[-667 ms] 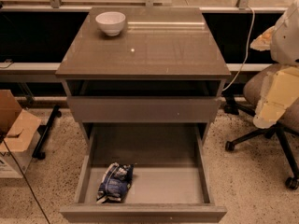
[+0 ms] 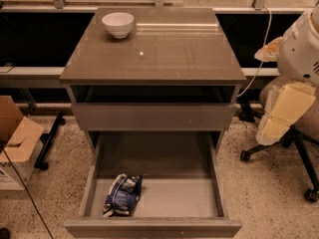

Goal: Pick blue chip bag from middle drawer and place on counter

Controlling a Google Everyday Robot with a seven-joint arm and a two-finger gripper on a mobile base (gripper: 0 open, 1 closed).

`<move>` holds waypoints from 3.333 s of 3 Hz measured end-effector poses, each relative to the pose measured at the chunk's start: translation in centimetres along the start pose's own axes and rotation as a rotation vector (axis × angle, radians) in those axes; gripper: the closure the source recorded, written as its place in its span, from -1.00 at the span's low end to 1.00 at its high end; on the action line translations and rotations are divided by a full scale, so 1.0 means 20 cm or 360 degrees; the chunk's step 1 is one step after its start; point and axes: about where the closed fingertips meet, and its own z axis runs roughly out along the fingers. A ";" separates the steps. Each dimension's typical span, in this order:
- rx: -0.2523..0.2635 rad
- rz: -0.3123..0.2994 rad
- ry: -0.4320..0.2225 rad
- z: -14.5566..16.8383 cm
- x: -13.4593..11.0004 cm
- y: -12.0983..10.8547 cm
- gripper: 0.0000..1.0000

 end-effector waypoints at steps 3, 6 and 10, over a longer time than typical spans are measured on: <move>0.0016 0.0021 -0.0044 0.16 -0.08 -0.02 -1.00; -0.0230 0.0065 -0.0209 0.66 -0.13 -0.06 -1.00; -0.0382 0.0045 -0.0310 1.13 -0.20 -0.02 -1.00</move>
Offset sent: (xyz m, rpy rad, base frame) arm 0.0180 0.0119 -0.0212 0.0028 -0.0241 -0.0694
